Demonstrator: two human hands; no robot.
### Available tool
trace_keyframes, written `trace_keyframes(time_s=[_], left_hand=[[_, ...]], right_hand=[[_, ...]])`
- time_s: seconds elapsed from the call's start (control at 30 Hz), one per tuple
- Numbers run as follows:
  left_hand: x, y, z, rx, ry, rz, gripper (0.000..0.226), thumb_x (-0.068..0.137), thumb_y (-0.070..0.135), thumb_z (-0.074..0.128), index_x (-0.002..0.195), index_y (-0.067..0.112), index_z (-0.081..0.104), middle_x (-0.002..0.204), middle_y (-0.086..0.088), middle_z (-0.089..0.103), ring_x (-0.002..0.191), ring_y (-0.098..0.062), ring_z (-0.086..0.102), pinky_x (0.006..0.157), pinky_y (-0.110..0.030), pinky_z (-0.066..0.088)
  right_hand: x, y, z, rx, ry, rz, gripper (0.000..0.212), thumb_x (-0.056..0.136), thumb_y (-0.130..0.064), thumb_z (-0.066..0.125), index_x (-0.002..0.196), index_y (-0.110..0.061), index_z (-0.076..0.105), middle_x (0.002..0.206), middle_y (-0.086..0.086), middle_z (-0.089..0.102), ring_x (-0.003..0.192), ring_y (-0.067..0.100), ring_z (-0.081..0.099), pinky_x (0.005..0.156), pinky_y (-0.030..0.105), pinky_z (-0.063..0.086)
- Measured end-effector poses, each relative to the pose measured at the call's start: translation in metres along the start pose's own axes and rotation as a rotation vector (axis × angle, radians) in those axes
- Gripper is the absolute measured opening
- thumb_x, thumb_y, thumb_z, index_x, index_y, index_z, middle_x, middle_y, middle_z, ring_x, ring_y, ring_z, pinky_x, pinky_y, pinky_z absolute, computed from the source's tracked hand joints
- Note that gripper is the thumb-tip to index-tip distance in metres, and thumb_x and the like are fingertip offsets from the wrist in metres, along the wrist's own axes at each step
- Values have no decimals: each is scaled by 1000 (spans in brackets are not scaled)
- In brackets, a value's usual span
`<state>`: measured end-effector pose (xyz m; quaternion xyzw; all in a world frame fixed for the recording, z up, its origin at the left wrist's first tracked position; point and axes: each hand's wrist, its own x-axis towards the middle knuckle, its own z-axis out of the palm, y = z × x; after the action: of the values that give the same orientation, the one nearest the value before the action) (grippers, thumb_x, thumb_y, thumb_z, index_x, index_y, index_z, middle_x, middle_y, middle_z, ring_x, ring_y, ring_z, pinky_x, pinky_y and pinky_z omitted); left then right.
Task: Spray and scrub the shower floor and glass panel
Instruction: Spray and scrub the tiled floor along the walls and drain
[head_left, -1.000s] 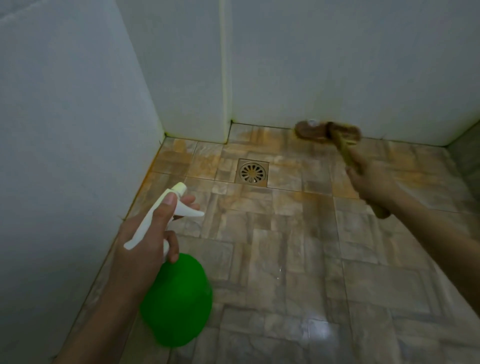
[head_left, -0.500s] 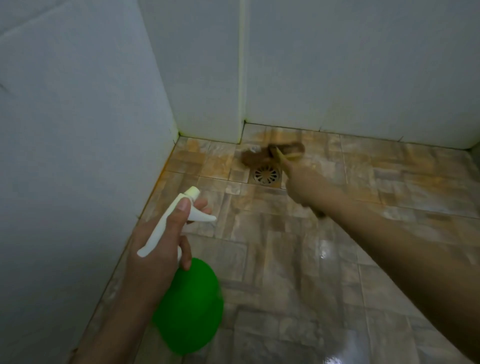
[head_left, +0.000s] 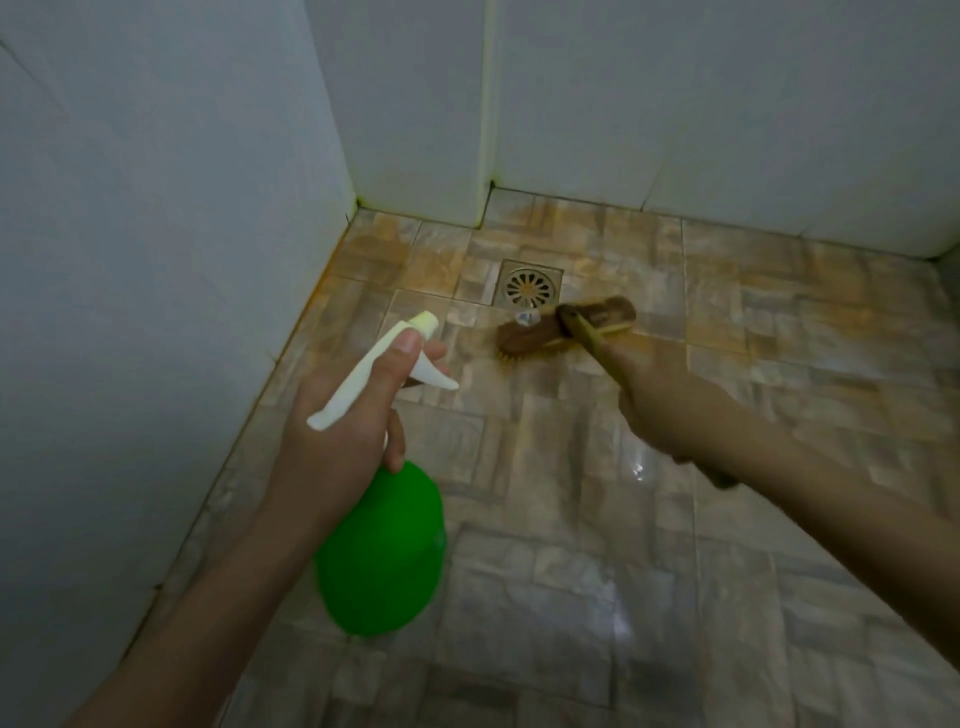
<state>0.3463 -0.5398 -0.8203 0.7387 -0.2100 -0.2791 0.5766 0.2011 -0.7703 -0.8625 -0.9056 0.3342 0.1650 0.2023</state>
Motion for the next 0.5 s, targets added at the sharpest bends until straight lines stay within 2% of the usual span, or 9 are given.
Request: trace_keyframes(time_s=[0.13, 0.17, 0.23, 0.27, 0.3, 0.4, 0.43, 0.5], left_hand=[[-13, 7, 10, 31, -66, 26, 32, 77, 73, 50, 82, 55, 76, 102, -34, 71, 41, -16, 46, 58, -36, 43], [-16, 8, 12, 22, -78, 32, 31, 78, 71, 50, 80, 55, 76, 101, -27, 73, 39, -14, 45, 58, -34, 43], [-22, 11, 14, -11, -93, 39, 27, 80, 69, 51, 80, 57, 76, 98, 0, 79, 39, -12, 45, 59, -33, 42], [-25, 11, 15, -16, -100, 38, 27, 80, 69, 51, 82, 58, 75, 96, 9, 79, 39, -12, 45, 59, -33, 42], [-27, 11, 16, -6, -107, 37, 29, 79, 71, 50, 83, 58, 75, 95, 8, 79, 40, -11, 45, 59, -33, 42], [-29, 8, 25, 62, -178, 17, 37, 76, 79, 47, 91, 59, 74, 104, -26, 73, 41, -12, 46, 57, -29, 44], [-29, 6, 29, 76, -209, 8, 38, 77, 80, 47, 94, 58, 74, 106, -30, 71, 42, -12, 46, 55, -26, 45], [-32, 2, 37, 87, -244, -2, 40, 83, 79, 50, 97, 52, 76, 109, -24, 73, 42, -12, 47, 50, -17, 43]], right_hand=[[19, 28, -26, -51, 45, 59, 70, 100, -8, 35, 150, -46, 4, 115, 18, 52, 60, 24, 58, 38, 26, 43], [9, 36, -29, -57, 16, 111, 66, 100, -9, 35, 151, -42, 8, 110, 18, 53, 59, 23, 58, 37, 24, 41], [-31, 48, -23, -38, -63, 223, 60, 100, -12, 37, 151, -35, 16, 94, 10, 56, 56, 21, 59, 36, 22, 42], [-57, 50, -15, -46, -100, 250, 60, 100, -12, 36, 150, -38, 15, 88, 6, 56, 55, 18, 60, 38, 21, 44], [-84, 47, -10, -59, -139, 278, 63, 101, -12, 35, 150, -43, 9, 82, 4, 54, 54, 16, 60, 40, 21, 47], [-104, 47, 1, -68, -95, 239, 71, 102, -12, 33, 146, -50, -7, 78, 2, 51, 56, 17, 60, 47, 26, 54], [-92, 52, -1, -66, -63, 223, 72, 102, -11, 32, 145, -52, -7, 80, 5, 55, 55, 19, 61, 47, 28, 55], [-68, 68, -6, -71, 11, 233, 71, 101, -12, 32, 146, -52, -5, 89, 9, 60, 57, 22, 63, 47, 31, 56]])
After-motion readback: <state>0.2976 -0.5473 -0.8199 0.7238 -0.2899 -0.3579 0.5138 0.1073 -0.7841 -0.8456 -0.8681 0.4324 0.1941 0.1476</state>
